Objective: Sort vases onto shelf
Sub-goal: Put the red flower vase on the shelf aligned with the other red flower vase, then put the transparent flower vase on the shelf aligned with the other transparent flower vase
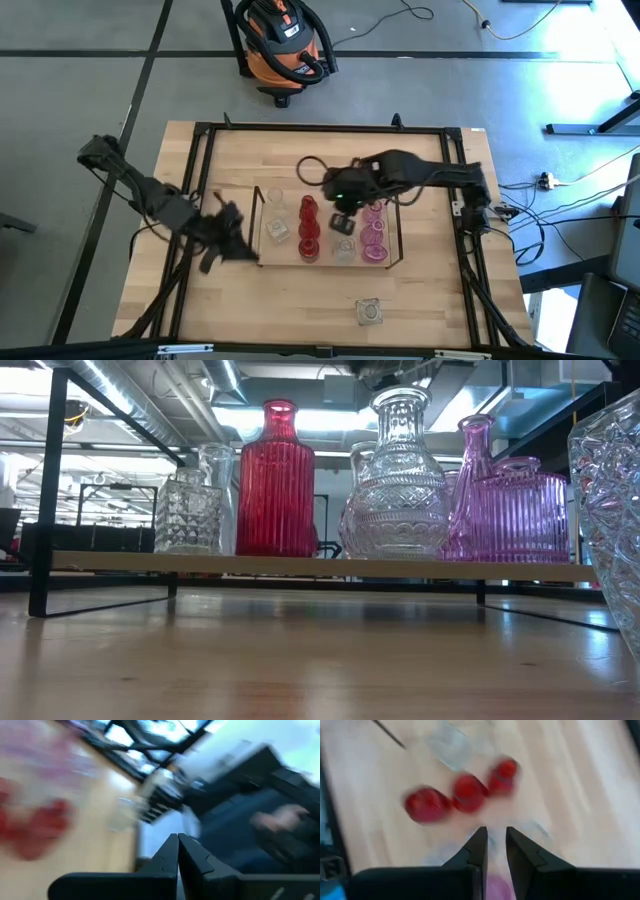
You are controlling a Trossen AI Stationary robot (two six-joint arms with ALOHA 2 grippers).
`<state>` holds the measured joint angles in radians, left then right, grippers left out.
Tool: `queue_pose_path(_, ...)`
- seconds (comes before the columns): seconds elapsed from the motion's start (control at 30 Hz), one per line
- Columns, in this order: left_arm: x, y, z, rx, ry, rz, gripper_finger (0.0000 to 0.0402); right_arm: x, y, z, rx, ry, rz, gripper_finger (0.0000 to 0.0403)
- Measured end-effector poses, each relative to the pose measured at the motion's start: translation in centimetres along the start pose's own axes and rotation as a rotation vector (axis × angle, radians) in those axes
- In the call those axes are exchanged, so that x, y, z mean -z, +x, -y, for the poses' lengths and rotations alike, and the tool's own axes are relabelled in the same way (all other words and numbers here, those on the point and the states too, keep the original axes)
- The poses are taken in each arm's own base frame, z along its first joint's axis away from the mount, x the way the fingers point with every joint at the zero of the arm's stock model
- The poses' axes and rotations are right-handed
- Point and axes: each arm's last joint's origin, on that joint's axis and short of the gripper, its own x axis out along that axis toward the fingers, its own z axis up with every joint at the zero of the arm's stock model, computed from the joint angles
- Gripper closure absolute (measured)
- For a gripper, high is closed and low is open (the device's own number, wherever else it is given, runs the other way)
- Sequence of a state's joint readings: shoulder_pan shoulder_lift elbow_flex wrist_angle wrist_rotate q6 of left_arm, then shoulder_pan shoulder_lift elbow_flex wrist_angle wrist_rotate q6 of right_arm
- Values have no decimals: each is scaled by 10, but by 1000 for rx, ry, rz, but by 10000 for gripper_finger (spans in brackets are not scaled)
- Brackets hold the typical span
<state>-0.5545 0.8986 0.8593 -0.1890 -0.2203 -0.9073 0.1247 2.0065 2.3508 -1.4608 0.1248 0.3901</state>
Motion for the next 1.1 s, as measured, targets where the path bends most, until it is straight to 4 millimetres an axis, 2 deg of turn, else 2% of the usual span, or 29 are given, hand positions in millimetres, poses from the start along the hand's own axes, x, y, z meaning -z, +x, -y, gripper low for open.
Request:
queue_pose_path(0.13,23,19,22,144,8,-60,401,20,-27,1,82,-6,-27,349)
queue_pose_path(0.33,71,60,33,125,-23,-90,401,60,-60,-21,20,-17,-17,349)
queue_pose_path(0.43,88,78,35,105,-53,-28,401,91,-66,-32,10,4,-48,349)
queue_pose_path(0.6,101,97,35,94,-93,110,401,165,-68,-46,-24,25,-144,349)
queue_pose_path(0.73,108,105,34,69,-87,100,401,224,-56,-60,-220,105,-103,349)
queue_pose_path(0.87,114,115,35,11,-76,47,401,271,-27,-73,-436,180,-60,349)
queue_pose_path(1.0,124,127,34,-82,-90,-46,401,303,16,-77,-506,267,-51,349)
queue_pose_path(1.1,129,131,36,-133,-118,-79,401,315,44,-76,-525,336,-21,349)
